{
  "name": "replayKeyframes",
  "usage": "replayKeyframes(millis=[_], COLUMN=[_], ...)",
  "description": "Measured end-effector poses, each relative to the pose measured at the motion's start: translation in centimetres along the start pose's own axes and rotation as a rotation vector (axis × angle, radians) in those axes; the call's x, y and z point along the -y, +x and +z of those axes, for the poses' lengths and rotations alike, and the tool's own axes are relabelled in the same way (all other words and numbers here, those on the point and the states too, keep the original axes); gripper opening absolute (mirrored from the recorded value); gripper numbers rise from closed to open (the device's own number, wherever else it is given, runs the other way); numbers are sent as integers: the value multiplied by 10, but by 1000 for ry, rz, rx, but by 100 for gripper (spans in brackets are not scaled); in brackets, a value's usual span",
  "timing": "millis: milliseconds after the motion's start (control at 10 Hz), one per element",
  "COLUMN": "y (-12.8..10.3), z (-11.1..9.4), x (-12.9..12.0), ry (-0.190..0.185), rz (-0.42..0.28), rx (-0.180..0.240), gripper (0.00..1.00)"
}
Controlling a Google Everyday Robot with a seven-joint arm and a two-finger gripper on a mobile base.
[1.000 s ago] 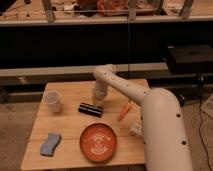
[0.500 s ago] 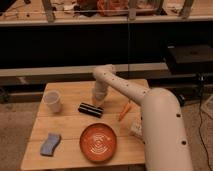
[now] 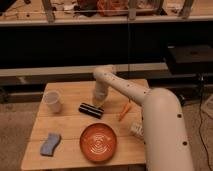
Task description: Push the eraser across the table
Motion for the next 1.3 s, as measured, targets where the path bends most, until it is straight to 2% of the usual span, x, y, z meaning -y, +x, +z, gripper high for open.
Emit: replayKeyframes(millis=[700,1300], y=[-2,4], z=[1,-2], x=[-6,-22], ry=[-14,-19], rz=[-21,-25], rx=[2,1], gripper=[1,1])
